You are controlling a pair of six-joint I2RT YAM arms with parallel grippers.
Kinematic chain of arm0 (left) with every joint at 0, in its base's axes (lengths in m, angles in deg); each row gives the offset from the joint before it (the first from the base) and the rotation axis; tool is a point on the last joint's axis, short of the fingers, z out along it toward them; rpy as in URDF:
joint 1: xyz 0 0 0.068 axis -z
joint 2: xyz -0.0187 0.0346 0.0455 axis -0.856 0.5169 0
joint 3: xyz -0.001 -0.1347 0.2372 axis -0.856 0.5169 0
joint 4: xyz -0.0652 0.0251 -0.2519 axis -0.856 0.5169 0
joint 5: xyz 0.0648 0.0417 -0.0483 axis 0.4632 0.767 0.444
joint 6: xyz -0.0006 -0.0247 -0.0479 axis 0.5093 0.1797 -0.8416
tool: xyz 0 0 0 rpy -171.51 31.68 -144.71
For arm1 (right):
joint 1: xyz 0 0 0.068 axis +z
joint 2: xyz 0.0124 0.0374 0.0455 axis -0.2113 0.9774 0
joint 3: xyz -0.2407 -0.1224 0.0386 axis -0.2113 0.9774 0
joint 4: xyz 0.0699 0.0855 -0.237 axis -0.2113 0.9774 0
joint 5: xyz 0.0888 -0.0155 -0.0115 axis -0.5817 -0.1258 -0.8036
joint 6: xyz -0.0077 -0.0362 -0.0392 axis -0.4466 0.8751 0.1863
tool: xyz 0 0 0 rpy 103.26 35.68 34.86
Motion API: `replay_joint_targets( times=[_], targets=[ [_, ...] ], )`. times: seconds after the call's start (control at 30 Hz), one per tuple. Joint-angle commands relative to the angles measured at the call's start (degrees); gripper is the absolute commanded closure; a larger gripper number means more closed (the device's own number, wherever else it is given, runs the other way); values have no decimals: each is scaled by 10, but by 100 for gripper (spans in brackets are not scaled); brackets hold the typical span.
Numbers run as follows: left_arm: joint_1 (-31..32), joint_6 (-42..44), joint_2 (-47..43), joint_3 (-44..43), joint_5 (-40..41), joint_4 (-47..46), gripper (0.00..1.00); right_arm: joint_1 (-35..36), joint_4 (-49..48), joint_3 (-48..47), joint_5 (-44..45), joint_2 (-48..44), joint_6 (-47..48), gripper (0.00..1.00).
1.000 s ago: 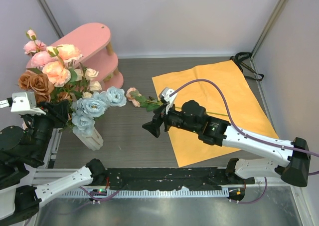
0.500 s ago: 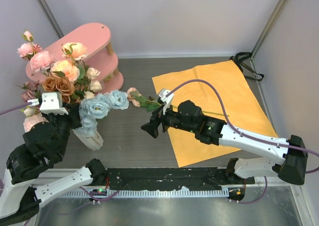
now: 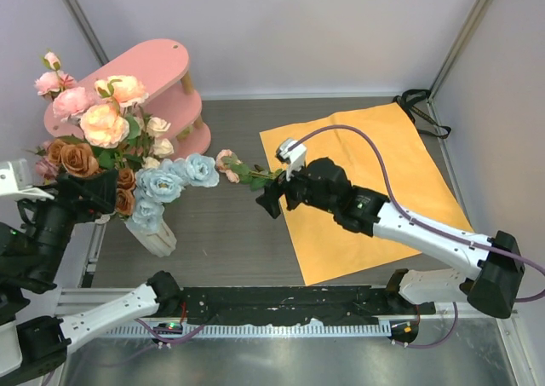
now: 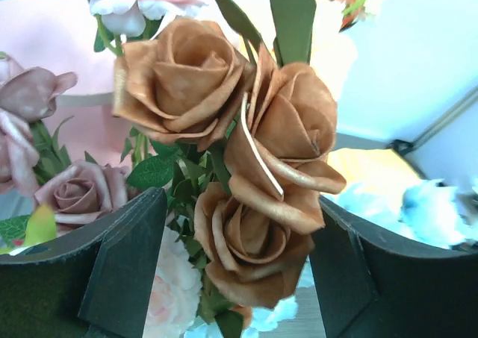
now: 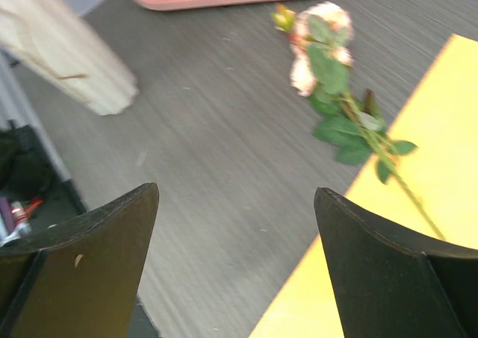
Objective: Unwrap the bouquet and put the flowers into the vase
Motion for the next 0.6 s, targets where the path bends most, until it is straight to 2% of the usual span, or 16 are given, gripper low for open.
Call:
replay_joint_targets(
  times=[0.0, 0.17, 0.3, 0.33, 0.43, 0.57],
  targets=[
    [2, -55, 39, -57, -77, 50, 23, -75, 44, -24, 17, 30, 37, 9],
    [2, -48, 54, -121, -183, 39, 20, -161, 69, -33, 47, 121, 134, 10],
    [2, -42, 60, -160, -320, 3, 19, -227, 73, -53, -25, 207, 170, 16],
    [2, -46, 62, -169, -376, -6, 19, -234, 77, -61, -32, 237, 183, 18],
    [1, -56, 64, -159, -479, -51, 20, -250, 81, -68, -70, 274, 265, 22],
    [1, -50, 83, -142, -554, -89, 18, -265, 76, -87, -89, 326, 321, 28]
  ],
)
